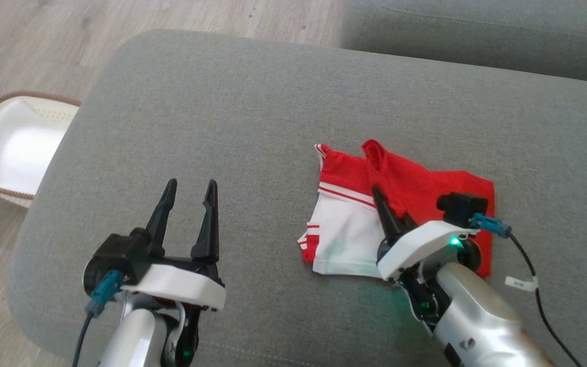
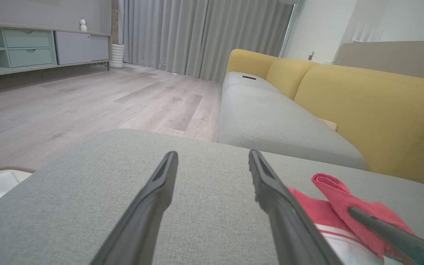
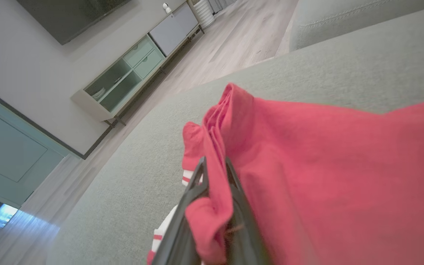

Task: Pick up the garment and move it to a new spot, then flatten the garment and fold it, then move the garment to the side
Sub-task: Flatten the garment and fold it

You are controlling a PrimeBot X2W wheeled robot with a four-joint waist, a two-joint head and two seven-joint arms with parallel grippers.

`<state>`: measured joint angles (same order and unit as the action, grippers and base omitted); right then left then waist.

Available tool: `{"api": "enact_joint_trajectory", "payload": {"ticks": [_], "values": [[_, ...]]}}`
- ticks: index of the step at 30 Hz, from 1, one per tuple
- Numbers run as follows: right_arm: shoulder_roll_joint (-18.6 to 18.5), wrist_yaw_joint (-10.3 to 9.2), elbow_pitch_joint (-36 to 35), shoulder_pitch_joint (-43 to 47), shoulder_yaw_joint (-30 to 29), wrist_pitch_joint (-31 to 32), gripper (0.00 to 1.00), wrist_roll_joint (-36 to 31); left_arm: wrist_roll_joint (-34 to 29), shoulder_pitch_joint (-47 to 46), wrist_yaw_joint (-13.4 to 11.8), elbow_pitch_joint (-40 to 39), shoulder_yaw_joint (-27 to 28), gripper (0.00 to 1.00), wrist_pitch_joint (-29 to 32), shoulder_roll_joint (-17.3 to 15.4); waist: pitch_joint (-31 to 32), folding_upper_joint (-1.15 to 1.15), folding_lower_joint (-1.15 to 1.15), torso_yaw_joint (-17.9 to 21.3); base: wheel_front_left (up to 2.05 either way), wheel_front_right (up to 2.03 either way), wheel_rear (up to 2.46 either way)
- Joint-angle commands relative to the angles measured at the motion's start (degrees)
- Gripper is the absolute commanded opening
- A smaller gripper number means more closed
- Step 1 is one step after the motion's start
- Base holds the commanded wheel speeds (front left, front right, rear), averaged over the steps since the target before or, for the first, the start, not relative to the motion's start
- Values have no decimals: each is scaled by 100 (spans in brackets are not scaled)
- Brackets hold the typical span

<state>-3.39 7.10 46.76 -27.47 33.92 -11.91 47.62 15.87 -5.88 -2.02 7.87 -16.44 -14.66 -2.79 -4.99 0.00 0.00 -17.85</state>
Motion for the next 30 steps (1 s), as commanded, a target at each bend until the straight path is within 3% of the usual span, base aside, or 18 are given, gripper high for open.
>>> {"api": "enact_joint_trajectory", "payload": {"ticks": [1,13,14,23,30], "values": [[51,39,-171,-231,161,-90,0,94,12,-138,-27,-171,138,100,-34,-9,-21,0,0,-21,0,0,0],[51,39,18,-375,1308,-211,0,956,0,-217,-25,-87,105,100,-34,-9,-82,0,0,-94,0,0,0],[51,39,35,-395,1417,-204,100,1001,-6,-223,-21,-76,109,100,-34,-9,-82,0,0,-92,0,0,0],[51,39,-793,-522,2213,-252,100,2019,-36,-203,-22,-51,231,100,-34,-9,1,0,0,130,0,0,0],[51,39,-303,-921,1756,-304,100,1613,-37,-162,-13,-139,308,100,-34,-9,68,0,0,496,0,0,0]]}}
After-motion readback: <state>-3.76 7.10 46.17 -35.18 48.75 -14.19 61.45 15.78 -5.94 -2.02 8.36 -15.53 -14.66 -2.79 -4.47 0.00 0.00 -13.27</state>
